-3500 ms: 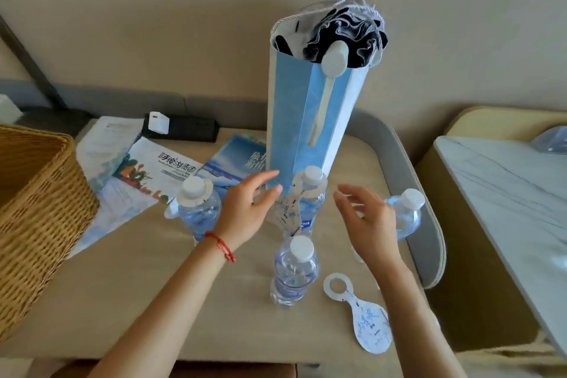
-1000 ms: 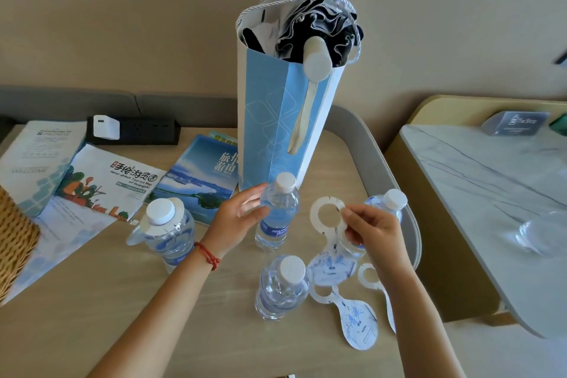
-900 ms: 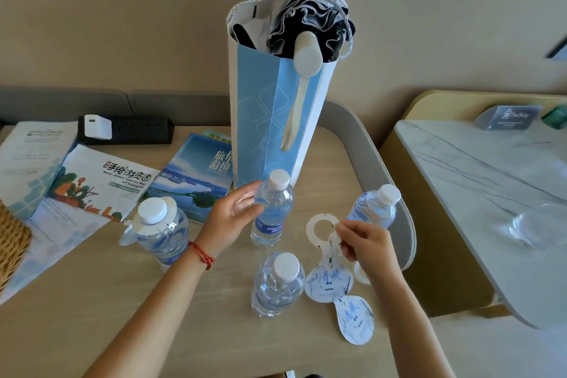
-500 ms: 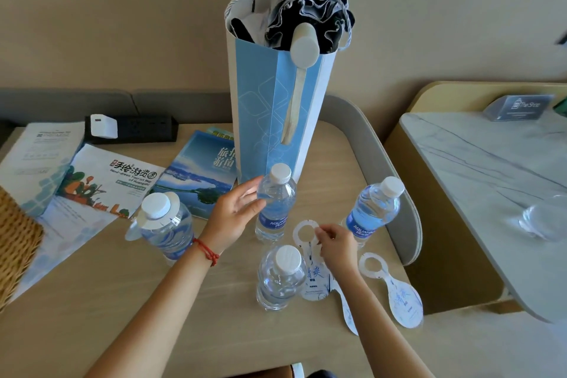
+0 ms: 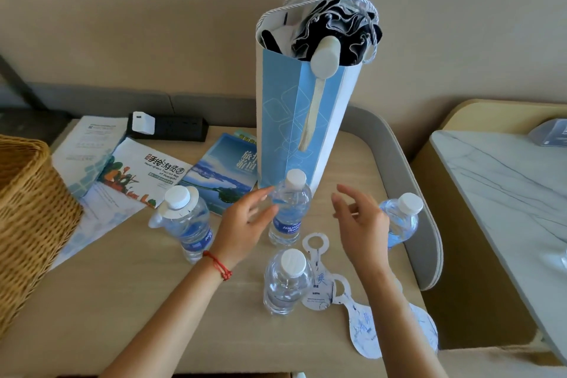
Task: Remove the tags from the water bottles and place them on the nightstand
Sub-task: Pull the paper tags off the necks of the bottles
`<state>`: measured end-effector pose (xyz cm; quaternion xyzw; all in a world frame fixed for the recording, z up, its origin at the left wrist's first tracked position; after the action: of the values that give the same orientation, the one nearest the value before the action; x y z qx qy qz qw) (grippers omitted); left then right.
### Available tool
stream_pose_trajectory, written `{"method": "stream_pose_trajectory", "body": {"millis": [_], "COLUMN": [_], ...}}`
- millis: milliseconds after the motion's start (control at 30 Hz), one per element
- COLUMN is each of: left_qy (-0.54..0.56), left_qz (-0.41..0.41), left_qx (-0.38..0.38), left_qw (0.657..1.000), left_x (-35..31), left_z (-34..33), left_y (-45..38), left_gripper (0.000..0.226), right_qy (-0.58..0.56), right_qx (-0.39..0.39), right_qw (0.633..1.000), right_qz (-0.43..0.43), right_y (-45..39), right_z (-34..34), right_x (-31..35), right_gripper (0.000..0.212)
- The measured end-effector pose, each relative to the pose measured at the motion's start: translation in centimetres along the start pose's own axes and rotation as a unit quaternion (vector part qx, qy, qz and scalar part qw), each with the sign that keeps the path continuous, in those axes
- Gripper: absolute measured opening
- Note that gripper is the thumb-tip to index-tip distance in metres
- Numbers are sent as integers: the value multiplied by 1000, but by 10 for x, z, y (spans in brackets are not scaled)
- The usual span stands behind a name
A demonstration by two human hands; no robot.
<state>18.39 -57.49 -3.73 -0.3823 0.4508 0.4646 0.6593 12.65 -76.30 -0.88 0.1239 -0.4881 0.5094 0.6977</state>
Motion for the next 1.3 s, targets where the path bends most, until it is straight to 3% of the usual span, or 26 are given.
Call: {"method": "stream_pose_trajectory", "body": {"millis": [133,267,500,733,933,1167,1300], "left_qy": [-52,-139,-202,-172,-112,-12,20], "left_qz": [-44,-104,-112,-87,-23,25,29], "left_qx": [-64,-147,-239,-223,-173,-82,-87], "left_qw": [996,974,943,955,978,996,996], "left_x": [-22,-44,-42,3,46,73,74], "left_z": [7,23,69,112,126,122,119], "left_y": [19,43,88,102,87,60,49], "left_gripper": [38,33,32,35,34,59,71], "right_qy": [-26,-64,-86,-119,-120,-81,-108], "right_qx": [23,75,83,98,124,129,141], "right_qw": [999,995,992,987,985,981,974], "right_qz": [40,28,51,36,-28,-123,-143], "right_y": [-9,-7,-6,20,42,38,30], "right_z": [2,-10,-19,-29,-85,-138,-144], "right_x": [27,38,69,109,126,116,115], "right_gripper": [22,21,17,10,16,26,21]}}
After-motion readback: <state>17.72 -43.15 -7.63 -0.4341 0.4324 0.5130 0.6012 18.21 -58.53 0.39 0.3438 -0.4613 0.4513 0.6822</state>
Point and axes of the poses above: each hand's wrist, its own y-axis away from the middle knuckle, its own z-axis out of the back of the hand, x = y × z, the point moved 3 cm from there along -y, towards the middle knuckle, and after that the axes turned 3 degrees about z, right-handed, at the moved point
